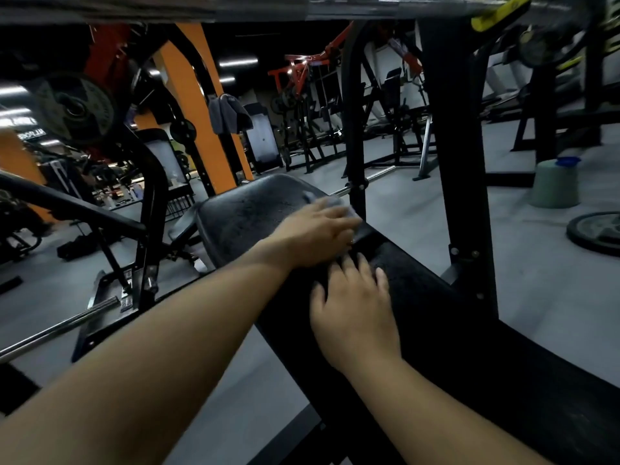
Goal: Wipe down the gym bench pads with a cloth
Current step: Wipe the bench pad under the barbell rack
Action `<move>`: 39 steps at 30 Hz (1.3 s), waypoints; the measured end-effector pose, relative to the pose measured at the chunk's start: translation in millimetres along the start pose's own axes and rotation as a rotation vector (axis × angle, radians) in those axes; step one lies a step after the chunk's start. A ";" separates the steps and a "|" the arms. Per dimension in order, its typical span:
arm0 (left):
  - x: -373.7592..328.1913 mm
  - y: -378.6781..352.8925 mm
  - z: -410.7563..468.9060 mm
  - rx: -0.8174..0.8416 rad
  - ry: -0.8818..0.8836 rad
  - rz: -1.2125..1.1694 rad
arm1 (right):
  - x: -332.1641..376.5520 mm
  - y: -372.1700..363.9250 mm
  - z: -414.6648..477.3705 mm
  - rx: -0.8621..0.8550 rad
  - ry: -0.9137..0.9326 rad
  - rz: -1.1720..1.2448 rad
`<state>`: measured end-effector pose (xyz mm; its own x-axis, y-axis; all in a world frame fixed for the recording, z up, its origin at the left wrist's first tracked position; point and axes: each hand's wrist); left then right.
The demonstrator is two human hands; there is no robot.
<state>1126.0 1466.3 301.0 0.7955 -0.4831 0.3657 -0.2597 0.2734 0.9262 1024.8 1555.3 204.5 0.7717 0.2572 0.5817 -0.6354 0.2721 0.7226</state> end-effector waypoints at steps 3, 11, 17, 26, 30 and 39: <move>52.3 2.6 -21.3 0.005 -0.027 -0.019 | -5.0 0.0 -1.7 -0.060 0.006 0.063; 36.4 -15.5 -94.5 -0.123 0.219 0.063 | -6.0 -6.6 -1.0 -0.156 0.009 0.042; 91.3 -4.0 -65.4 -0.110 0.612 0.051 | -5.8 -9.1 -0.1 -0.157 0.019 0.040; 87.5 3.1 -55.7 -0.046 0.293 0.098 | -4.5 -11.3 -0.2 -0.195 0.022 0.066; 85.3 1.5 -0.8 -0.047 0.402 0.096 | -5.2 -11.1 0.0 -0.207 0.022 0.082; 84.4 3.2 -47.0 -0.015 0.086 0.106 | -6.3 -10.2 -2.5 -0.271 0.041 0.230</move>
<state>1218.0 1465.5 330.5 0.8085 -0.3776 0.4513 -0.3368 0.3321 0.8811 1026.3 1553.2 192.6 0.6096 0.3755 0.6981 -0.7806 0.4377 0.4462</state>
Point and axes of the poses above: each hand's wrist, its own z-axis towards the middle knuckle, its own y-axis out of the back of the hand, x = y × z, and after that the axes turned 9 degrees about -y, right-handed
